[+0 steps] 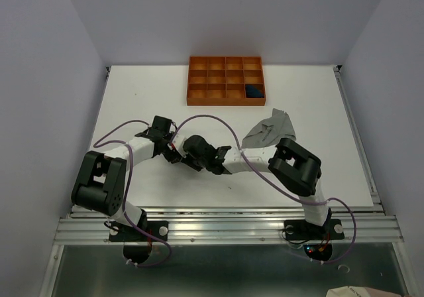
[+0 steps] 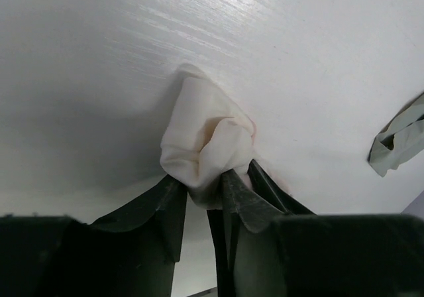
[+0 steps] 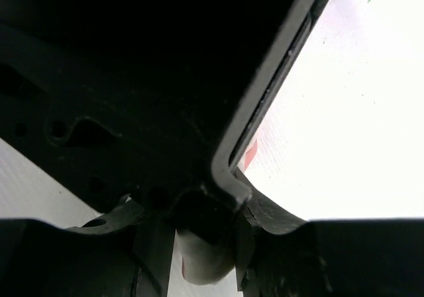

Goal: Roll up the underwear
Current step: Roll the underwear, then place the rolled underwear into the container

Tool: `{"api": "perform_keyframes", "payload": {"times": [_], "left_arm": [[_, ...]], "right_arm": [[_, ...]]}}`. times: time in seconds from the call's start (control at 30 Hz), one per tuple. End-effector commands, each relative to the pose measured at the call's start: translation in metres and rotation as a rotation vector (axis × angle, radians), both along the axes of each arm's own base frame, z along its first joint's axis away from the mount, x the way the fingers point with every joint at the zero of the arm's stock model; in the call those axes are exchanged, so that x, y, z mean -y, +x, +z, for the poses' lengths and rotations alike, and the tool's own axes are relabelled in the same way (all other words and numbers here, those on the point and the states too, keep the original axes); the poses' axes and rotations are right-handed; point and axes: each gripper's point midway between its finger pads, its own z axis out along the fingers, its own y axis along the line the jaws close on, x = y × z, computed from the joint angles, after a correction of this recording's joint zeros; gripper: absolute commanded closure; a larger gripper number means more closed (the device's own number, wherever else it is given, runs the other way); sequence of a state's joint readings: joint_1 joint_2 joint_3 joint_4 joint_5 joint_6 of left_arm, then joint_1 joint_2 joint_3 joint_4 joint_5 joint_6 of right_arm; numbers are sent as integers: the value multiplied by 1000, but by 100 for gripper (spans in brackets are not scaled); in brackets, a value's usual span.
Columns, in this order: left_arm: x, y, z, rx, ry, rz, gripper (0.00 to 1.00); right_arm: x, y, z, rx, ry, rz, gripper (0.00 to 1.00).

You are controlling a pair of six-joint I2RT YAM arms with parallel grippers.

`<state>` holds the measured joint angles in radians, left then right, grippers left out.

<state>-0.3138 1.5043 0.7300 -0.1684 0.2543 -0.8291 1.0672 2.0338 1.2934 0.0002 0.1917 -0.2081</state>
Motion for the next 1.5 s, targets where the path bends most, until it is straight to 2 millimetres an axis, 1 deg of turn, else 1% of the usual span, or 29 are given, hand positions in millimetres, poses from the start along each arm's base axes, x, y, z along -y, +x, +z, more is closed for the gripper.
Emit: {"api": "perform_keyframes", "payload": {"times": [0.0,0.1,0.2,0.27,0.33,0.37,0.43,0.5,0.57,0.6,0.7,0.73,0.8,0.87,0.9,0.93,0.97,1.0,1.07,1.1,1.13,1.17,1.2,1.27,1.3,1.33,1.4,1.43,1.47], "left_arm": [[-5,-24,-10,-82,54,-43,59],[-7,-21,-4,-69,65,-36,52],[-10,-17,-1,-64,80,-27,46],[-12,-10,3,-48,85,-12,46],[-12,-1,10,-21,83,-3,43],[-13,3,12,-13,83,3,43],[-12,17,23,27,69,17,40],[-13,27,32,59,60,24,40],[-12,40,47,106,51,27,40],[-13,48,56,133,47,26,39],[-17,57,73,176,43,32,37],[-19,62,80,195,42,37,34],[-23,69,93,234,49,47,31],[-27,76,100,259,59,42,29],[-29,79,103,265,67,46,29],[-29,85,111,284,72,49,28],[-32,89,111,284,89,51,26],[-35,93,112,288,105,52,19],[-36,104,121,306,123,44,1],[-38,108,124,314,126,51,1],[-39,118,134,346,125,59,1],[-39,123,131,339,127,57,1],[-41,133,142,368,122,56,1],[-41,145,139,363,124,34,1],[-41,155,151,394,134,28,1],[-41,162,143,382,148,12,1],[-41,175,143,392,161,-8,1],[-39,188,158,428,163,-15,1],[-43,195,144,393,192,-10,1]], "right_arm": [[32,-5,-51,-16,-164,-54,92],[34,-8,-49,-27,-138,-68,99],[38,-14,-52,-51,-122,-80,99],[39,-16,-49,-61,-108,-94,99],[34,-18,-45,-68,-64,-97,99],[30,-18,-39,-68,-33,-92,99],[31,-21,-36,-81,-10,-95,99],[29,-24,-28,-86,23,-94,99],[27,-25,-18,-85,54,-90,99],[31,-23,-18,-92,61,-105,99],[34,-14,-1,-91,131,-156,99],[36,-10,3,-87,149,-170,99],[39,-1,21,-116,248,-221,99],[38,4,39,-135,346,-231,99],[44,15,59,-121,408,-249,99],[46,21,71,-116,454,-252,99],[43,21,82,-134,505,-218,99],[46,27,92,-141,550,-244,99],[53,39,116,-181,636,-207,99],[55,42,124,-196,675,-207,99],[57,46,133,-196,706,-190,99],[65,55,145,-179,738,-187,99],[65,57,153,-183,754,-163,99],[76,69,166,-174,780,-152,99],[79,76,176,-161,799,-153,99],[84,82,181,-151,807,-154,99],[101,99,190,-118,817,-170,99],[107,105,194,-100,818,-176,99],[113,112,200,-73,819,-180,99]]}}
